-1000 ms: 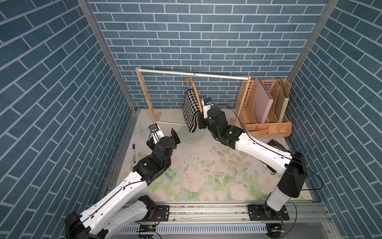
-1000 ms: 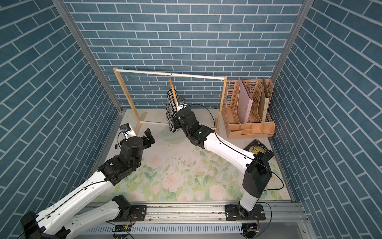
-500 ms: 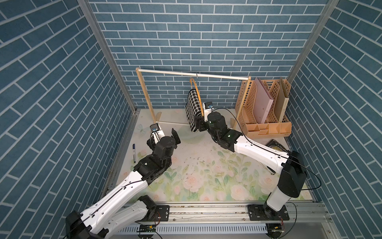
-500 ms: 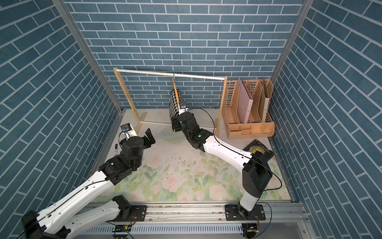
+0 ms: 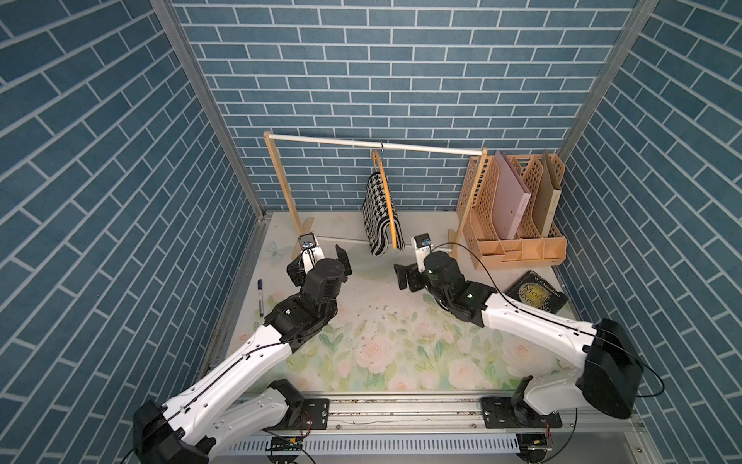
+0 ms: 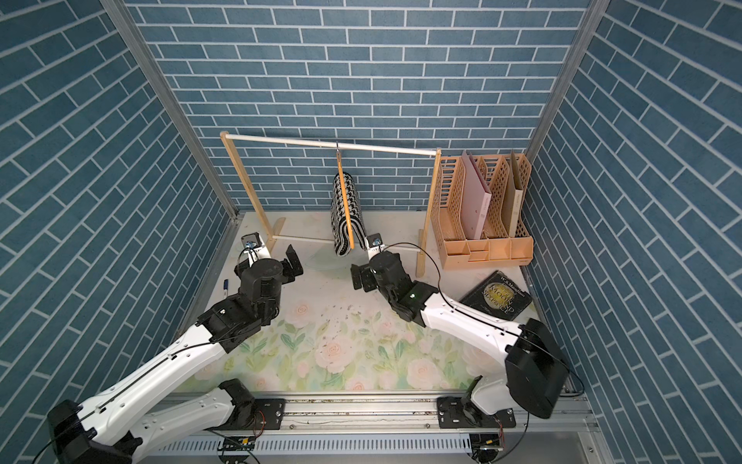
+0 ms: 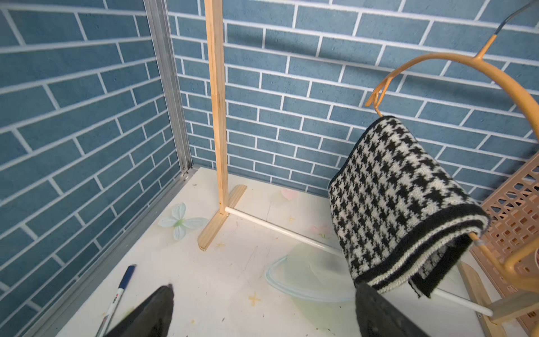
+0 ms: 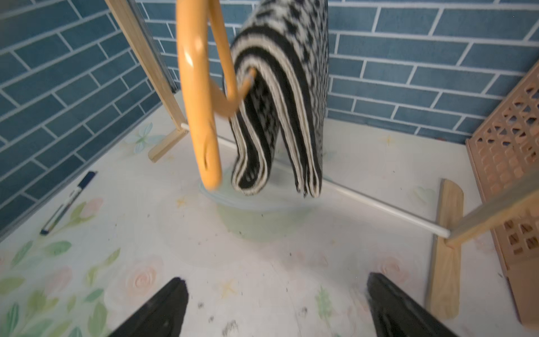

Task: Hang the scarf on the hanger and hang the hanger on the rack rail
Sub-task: Place the hanger at the clothesline, then reset both arms

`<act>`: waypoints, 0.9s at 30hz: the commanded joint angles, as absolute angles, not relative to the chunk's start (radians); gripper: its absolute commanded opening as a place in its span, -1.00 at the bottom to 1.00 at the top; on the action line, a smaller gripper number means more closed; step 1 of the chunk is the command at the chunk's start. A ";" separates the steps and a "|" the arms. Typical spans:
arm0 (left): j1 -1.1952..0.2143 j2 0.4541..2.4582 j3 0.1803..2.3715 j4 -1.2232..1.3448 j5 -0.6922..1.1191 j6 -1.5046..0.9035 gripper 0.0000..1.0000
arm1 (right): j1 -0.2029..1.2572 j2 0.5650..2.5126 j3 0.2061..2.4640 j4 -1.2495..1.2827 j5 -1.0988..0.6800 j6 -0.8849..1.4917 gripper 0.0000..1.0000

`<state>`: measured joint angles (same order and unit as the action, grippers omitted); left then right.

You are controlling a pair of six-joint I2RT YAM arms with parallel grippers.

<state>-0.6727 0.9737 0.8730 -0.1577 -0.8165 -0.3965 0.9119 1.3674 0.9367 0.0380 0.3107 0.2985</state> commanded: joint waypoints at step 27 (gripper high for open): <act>-0.148 1.478 0.142 1.417 -0.391 0.027 0.99 | 0.080 1.536 0.189 1.359 0.198 -0.017 0.99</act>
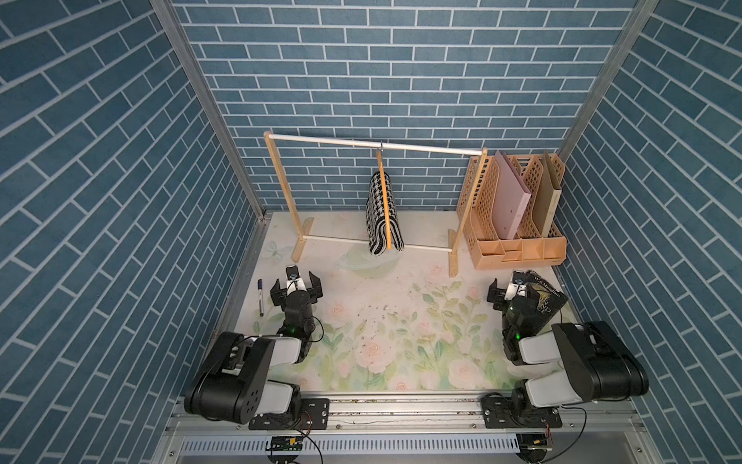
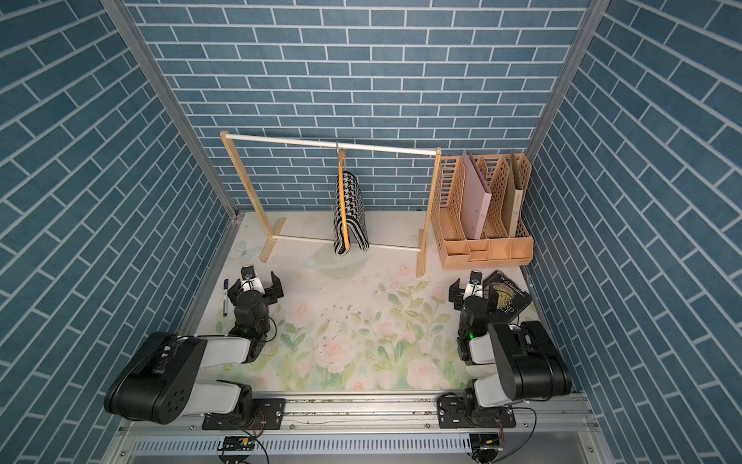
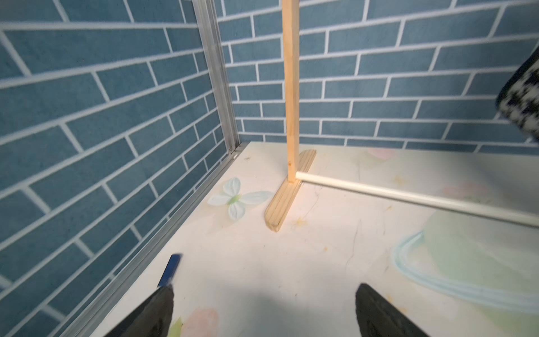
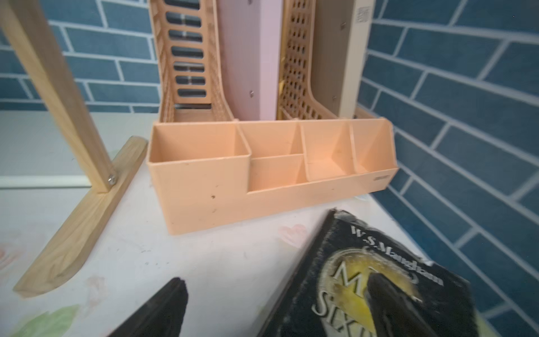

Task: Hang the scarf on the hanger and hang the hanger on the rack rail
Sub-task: Reset both arms

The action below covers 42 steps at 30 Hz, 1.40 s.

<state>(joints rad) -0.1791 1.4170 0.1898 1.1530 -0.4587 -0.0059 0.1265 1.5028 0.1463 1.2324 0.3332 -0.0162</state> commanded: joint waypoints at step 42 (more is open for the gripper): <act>-0.095 1.517 0.173 1.362 -0.238 0.010 0.99 | 0.076 1.533 0.196 1.334 0.192 -0.014 0.99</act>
